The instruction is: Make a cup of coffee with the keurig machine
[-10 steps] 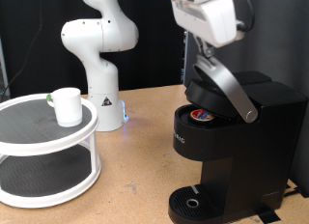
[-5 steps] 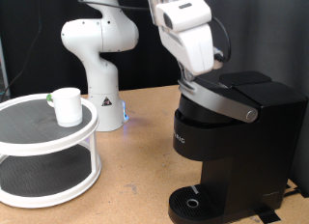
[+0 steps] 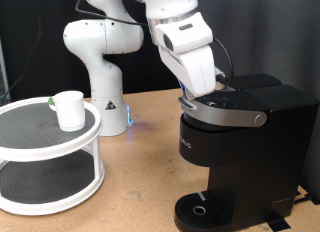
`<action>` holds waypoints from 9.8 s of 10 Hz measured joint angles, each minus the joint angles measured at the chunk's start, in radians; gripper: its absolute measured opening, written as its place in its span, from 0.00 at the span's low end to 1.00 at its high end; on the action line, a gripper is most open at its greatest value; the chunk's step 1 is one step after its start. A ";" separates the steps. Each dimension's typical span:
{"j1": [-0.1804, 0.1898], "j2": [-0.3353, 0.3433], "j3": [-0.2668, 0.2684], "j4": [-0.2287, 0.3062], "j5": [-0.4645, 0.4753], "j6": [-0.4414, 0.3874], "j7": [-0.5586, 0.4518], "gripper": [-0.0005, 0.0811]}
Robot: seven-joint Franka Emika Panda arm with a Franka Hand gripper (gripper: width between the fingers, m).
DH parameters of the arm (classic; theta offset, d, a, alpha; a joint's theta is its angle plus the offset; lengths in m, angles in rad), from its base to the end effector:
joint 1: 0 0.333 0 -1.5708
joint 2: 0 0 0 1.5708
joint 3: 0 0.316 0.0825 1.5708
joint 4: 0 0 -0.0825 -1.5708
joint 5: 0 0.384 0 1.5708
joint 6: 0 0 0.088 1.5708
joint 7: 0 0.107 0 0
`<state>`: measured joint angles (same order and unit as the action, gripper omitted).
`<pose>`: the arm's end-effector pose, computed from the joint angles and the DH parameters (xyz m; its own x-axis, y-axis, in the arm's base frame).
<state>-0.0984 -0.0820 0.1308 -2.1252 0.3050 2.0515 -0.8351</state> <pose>0.5251 0.0343 0.4488 0.7459 0.6401 0.1840 0.6658 -0.7241 -0.1799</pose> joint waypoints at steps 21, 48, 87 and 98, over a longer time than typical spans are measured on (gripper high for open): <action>-0.030 -0.021 -0.079 0.058 0.111 -0.172 -0.192 0.01; -0.216 -0.292 -0.248 -0.110 -0.064 -0.467 -0.064 0.01; -0.309 -0.561 -0.411 -0.288 -0.334 -0.459 -0.225 0.01; -0.315 -0.546 -0.419 -0.436 -0.339 -0.289 -0.219 0.01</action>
<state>-0.4133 -0.6283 -0.2886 -2.5608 -0.0340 1.7625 -1.0539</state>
